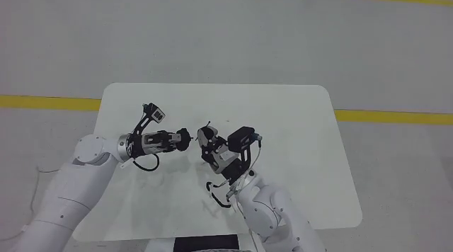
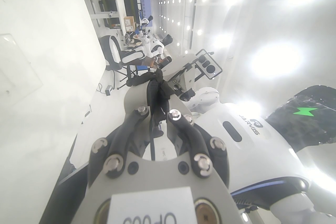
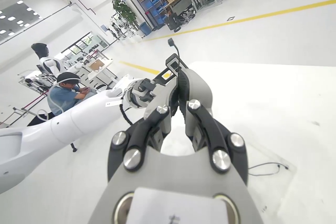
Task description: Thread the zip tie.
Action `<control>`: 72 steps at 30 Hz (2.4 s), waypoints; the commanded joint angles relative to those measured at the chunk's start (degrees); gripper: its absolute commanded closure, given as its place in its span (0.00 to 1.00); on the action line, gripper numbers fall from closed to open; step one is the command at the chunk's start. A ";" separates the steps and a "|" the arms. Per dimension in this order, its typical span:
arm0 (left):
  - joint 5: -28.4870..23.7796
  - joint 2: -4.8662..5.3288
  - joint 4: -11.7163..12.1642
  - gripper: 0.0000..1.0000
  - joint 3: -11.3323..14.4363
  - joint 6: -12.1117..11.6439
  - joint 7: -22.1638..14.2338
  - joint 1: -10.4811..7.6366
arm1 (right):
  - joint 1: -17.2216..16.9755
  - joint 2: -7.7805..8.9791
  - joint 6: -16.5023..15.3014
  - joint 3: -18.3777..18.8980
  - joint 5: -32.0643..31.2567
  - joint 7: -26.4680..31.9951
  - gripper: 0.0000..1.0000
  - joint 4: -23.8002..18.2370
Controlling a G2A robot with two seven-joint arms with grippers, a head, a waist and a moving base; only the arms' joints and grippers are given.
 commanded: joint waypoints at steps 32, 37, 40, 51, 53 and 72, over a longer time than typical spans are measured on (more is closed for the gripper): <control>0.00 0.00 0.00 1.00 0.00 0.00 0.00 0.00 | -0.50 -0.17 5.22 -2.38 -3.53 -1.49 1.00 -0.93; 0.00 0.00 0.00 1.00 0.00 0.00 0.00 0.00 | -0.47 -0.20 6.23 -2.93 -5.19 -1.84 1.00 -1.03; 0.00 0.00 0.00 1.00 0.00 0.00 0.00 0.00 | -0.37 -0.30 7.41 -3.59 -6.38 -2.20 1.00 -0.90; 0.00 0.00 0.00 1.00 0.00 0.00 0.00 0.00 | 0.33 -0.79 10.86 -6.29 -9.97 -3.02 1.00 -0.67; 0.00 0.00 0.00 1.00 0.00 0.00 0.00 0.00 | 0.38 -0.84 11.21 -6.51 -10.38 -3.15 1.00 -0.56; 0.00 0.00 0.00 1.00 0.00 0.00 0.00 0.00 | 0.55 -0.98 11.59 -7.32 -11.87 -3.67 1.00 -0.38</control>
